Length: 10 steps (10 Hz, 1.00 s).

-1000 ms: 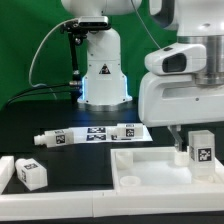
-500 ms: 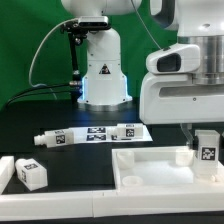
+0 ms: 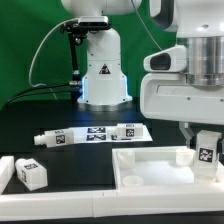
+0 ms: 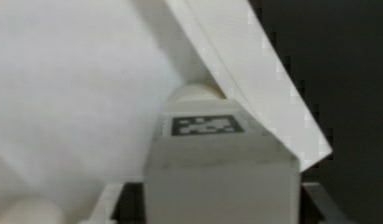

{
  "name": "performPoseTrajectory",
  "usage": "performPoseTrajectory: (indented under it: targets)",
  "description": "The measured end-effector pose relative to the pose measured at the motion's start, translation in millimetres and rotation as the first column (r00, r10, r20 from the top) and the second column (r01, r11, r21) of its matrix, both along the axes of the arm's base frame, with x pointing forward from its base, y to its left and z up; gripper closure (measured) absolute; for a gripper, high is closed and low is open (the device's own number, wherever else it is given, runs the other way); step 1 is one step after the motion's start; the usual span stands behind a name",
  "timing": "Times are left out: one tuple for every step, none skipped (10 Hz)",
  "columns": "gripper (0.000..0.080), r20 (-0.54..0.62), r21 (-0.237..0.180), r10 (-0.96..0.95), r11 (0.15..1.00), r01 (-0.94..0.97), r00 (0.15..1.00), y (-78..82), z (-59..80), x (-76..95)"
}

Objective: Assemble one leg

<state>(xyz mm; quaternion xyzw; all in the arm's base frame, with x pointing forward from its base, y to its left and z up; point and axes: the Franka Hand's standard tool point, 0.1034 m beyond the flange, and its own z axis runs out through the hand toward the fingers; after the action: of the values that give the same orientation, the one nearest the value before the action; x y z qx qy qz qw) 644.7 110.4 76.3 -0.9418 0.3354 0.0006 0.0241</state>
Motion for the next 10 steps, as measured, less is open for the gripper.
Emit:
performPoseTrajectory:
  targets:
    - [0.0514,-0.006,0.017,-0.102,0.995,0.102,0.995,-2.1,-0.5,0.5]
    - [0.0514,-0.017,0.039,-0.293,0.955,0.293,0.956,-3.6,-0.9,0.2]
    - [0.0512,-0.017,0.063,-0.463,0.884,0.463,0.886,-5.5,-1.3,-0.2]
    - [0.0512,-0.018,0.095,-0.569,0.817,0.568,0.822,-8.5,-2.1,-1.9]
    - [0.0512,-0.012,0.123,-0.605,0.79,0.601,0.796,-10.3,-2.3,-3.3]
    - [0.0512,-0.021,0.127,-0.632,0.767,0.629,0.775,-9.8,-2.0,-4.3]
    - [0.0512,-0.022,0.127,-0.631,0.768,0.628,0.775,-9.4,-2.6,-4.4]
    - [0.0421,-0.019,0.127,-0.617,0.779,0.614,0.787,-9.0,-2.9,-4.6]
    - [0.0229,-0.016,0.126,-0.6,0.793,0.597,0.8,-7.4,-3.0,-4.9]
    - [0.0175,0.015,0.125,-0.42,0.901,0.415,0.907,-0.2,-2.3,-5.2]
